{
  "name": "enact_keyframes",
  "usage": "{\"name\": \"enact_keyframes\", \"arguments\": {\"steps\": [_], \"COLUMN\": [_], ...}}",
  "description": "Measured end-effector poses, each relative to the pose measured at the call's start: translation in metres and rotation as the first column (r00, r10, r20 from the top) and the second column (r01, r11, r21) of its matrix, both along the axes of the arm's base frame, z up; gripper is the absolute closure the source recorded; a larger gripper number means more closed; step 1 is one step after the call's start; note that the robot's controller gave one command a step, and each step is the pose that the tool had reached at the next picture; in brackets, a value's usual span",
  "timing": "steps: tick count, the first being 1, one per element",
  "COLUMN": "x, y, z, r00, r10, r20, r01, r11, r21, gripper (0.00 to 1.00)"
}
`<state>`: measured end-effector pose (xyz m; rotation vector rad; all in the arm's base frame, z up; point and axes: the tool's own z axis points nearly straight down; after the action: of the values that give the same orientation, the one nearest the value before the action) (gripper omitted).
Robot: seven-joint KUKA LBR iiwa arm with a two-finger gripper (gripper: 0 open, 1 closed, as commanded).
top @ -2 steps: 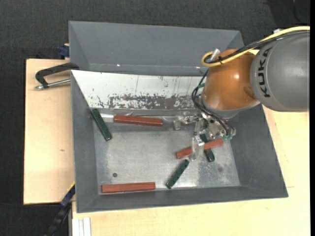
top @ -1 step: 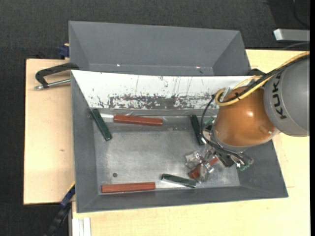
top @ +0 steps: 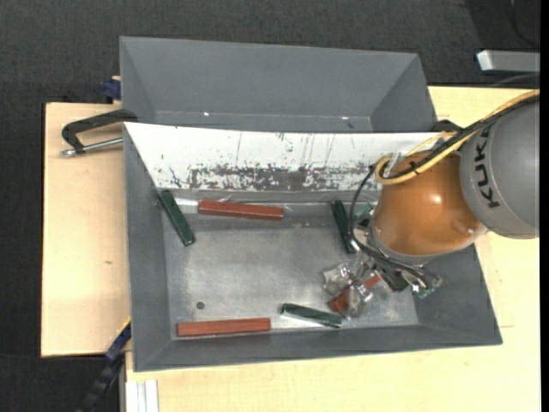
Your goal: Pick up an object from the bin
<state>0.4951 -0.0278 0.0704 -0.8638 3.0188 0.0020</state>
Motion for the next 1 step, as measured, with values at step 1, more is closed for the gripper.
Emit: {"name": "enact_keyframes", "arguments": {"steps": [1], "x": [-0.0008], "y": [0.0001], "z": [0.0025], "r00": [1.000], "r10": [0.000], "r20": [-0.002], "r01": [0.000], "r11": [1.000], "r21": [0.000], "gripper": [1.00]}}
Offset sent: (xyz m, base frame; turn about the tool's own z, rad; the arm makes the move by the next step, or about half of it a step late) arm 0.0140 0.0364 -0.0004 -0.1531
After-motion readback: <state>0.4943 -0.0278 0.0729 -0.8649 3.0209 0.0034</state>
